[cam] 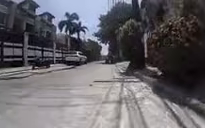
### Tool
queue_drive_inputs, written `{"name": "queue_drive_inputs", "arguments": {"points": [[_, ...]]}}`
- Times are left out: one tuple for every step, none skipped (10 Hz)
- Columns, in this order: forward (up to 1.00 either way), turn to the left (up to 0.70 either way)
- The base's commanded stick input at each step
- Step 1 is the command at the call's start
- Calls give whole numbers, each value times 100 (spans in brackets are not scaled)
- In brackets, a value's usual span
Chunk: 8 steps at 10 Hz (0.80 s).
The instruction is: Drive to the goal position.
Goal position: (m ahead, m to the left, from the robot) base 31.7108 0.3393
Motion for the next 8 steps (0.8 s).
{"name": "queue_drive_inputs", "arguments": {"points": [[100, 1], [100, -10], [100, -37], [100, -39], [100, -30], [100, 1], [100, 1], [100, 1]]}}
